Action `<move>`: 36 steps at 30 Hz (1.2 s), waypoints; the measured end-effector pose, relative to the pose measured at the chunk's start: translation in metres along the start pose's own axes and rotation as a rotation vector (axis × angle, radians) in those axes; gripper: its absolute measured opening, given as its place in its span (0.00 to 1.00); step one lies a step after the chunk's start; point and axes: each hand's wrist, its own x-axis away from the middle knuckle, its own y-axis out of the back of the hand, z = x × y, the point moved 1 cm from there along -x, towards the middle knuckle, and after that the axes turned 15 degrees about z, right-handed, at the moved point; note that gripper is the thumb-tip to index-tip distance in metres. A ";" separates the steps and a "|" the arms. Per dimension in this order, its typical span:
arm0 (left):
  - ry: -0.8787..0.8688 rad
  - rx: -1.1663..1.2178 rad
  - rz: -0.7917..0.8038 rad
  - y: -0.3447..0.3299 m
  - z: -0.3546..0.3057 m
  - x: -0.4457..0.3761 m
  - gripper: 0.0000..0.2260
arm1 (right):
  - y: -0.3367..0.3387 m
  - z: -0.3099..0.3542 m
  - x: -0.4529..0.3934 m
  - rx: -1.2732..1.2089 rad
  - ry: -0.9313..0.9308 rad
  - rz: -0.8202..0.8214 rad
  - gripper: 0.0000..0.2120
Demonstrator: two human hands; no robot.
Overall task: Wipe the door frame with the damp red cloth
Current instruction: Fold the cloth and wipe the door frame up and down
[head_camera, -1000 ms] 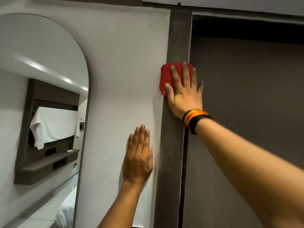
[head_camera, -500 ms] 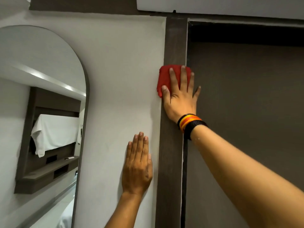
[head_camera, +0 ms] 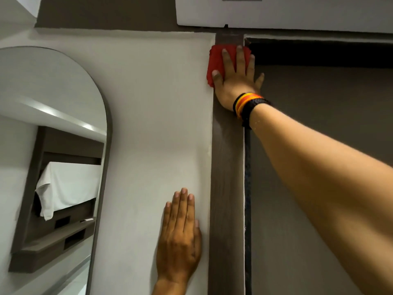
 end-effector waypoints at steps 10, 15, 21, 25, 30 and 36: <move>-0.006 0.042 -0.021 0.002 -0.002 -0.001 0.24 | 0.019 0.007 -0.022 0.033 -0.027 0.049 0.32; -0.019 0.101 -0.047 0.000 0.000 -0.001 0.25 | 0.030 0.017 -0.034 0.060 -0.059 0.072 0.32; -0.021 0.002 -0.037 -0.005 0.001 0.000 0.24 | -0.007 0.004 0.024 -0.009 0.009 -0.006 0.31; -0.012 -0.049 -0.037 -0.003 -0.002 0.002 0.24 | -0.047 -0.002 0.086 -0.033 0.027 -0.028 0.31; 0.007 -0.040 -0.027 0.000 -0.004 0.001 0.23 | -0.110 -0.020 0.188 -0.016 0.034 -0.044 0.30; -0.005 0.029 0.053 0.009 -0.006 0.002 0.24 | -0.187 -0.037 0.316 -0.033 -0.005 0.004 0.31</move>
